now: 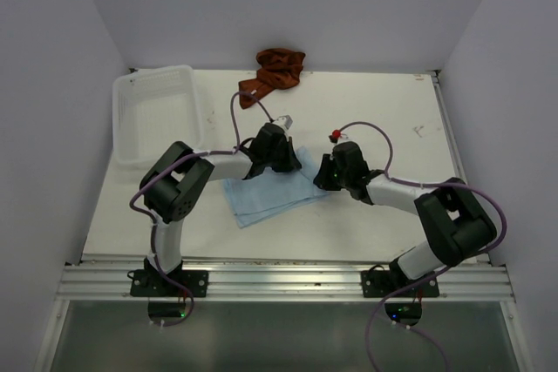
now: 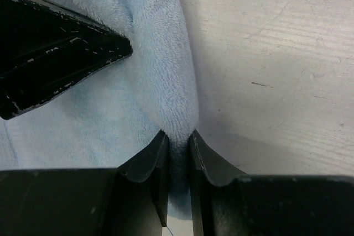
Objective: Roll the towels
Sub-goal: Roll the towel
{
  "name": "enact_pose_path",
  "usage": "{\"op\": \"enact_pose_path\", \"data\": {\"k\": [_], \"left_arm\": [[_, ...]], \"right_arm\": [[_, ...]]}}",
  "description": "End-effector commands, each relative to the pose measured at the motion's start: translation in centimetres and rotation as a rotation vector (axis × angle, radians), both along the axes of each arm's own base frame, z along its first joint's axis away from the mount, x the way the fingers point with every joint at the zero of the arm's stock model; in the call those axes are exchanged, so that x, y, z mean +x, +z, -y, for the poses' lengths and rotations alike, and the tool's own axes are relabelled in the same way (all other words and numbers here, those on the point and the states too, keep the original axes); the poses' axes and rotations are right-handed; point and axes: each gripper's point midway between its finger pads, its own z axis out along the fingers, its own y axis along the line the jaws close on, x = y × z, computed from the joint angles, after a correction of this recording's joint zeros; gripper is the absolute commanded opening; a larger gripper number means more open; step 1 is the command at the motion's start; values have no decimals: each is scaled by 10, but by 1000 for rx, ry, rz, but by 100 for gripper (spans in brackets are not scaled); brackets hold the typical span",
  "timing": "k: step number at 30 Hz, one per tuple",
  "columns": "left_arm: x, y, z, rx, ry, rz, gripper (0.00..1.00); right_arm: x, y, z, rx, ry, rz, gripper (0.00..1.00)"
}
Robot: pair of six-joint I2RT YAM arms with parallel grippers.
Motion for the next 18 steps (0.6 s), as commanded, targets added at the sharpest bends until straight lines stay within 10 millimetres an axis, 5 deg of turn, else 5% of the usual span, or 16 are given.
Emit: {"op": "enact_pose_path", "data": {"k": [1,6,10,18], "left_arm": [[11,18,-2,30,11,50,0],[33,47,5,4,22,113,2],[50,62,12,-1,16,152,3],[52,40,17,13,6,120,0]], "right_arm": [[11,8,1,-18,9,63,18],[9,9,10,-83,41,71,23],[8,10,15,-120,41,71,46],[0,13,17,-101,32,66,53]]}}
